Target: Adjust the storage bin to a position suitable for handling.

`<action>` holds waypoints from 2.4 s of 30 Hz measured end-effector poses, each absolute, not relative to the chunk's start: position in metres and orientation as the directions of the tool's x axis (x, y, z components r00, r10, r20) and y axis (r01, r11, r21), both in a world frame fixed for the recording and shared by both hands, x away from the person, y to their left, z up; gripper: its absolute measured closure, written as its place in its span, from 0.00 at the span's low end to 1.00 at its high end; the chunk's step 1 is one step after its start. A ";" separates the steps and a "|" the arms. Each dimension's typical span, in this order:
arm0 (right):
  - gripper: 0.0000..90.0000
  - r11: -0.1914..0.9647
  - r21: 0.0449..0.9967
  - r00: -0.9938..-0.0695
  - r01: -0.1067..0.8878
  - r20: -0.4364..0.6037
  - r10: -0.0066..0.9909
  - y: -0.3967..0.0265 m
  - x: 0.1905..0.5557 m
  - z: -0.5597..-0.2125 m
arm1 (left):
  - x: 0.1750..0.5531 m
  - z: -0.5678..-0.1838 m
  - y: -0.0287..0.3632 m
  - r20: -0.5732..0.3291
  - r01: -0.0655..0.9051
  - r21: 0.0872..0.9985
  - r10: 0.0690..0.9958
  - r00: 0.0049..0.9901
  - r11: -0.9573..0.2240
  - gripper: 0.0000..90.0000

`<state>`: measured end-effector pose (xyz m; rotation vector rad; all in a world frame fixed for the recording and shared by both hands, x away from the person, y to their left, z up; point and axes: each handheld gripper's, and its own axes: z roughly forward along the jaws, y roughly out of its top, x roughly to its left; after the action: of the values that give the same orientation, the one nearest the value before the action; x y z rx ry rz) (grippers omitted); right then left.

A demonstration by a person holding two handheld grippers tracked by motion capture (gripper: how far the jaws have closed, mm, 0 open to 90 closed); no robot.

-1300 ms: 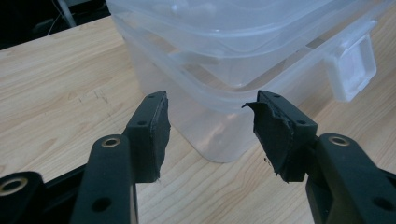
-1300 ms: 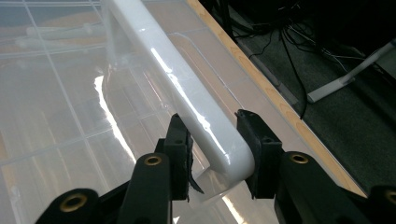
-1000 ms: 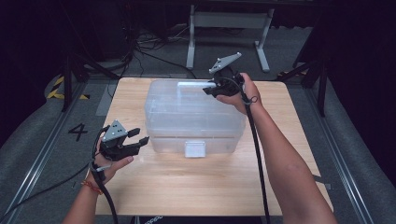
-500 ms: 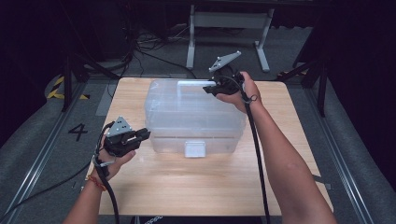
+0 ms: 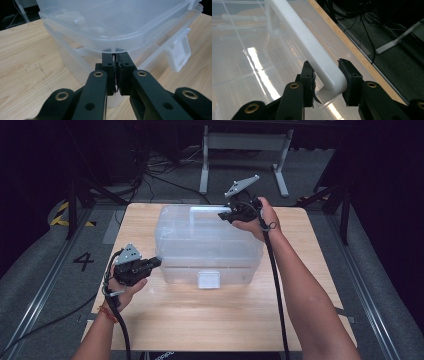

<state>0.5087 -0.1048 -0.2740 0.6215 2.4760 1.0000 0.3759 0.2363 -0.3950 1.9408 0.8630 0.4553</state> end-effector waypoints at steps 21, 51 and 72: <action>0.73 0.580 0.781 -0.756 0.230 -0.233 0.612 -0.158 0.480 -0.255 | 0.375 -0.394 0.235 -0.027 0.381 0.870 0.739 0.673 -0.314 0.98; 0.67 0.521 0.811 -0.756 0.266 -0.160 0.634 -0.253 0.426 -0.333 | 0.380 -0.373 0.234 0.030 0.363 0.858 0.740 0.672 -0.363 0.98; 0.64 0.501 0.830 -0.776 0.244 -0.143 0.615 -0.239 0.426 -0.366 | 0.388 -0.359 0.231 0.049 0.360 0.854 0.747 0.663 -0.375 0.96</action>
<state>0.4255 -0.2388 -0.3658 0.7098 2.3253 1.1885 0.3881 0.2314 -0.3591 1.9866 0.8599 0.5484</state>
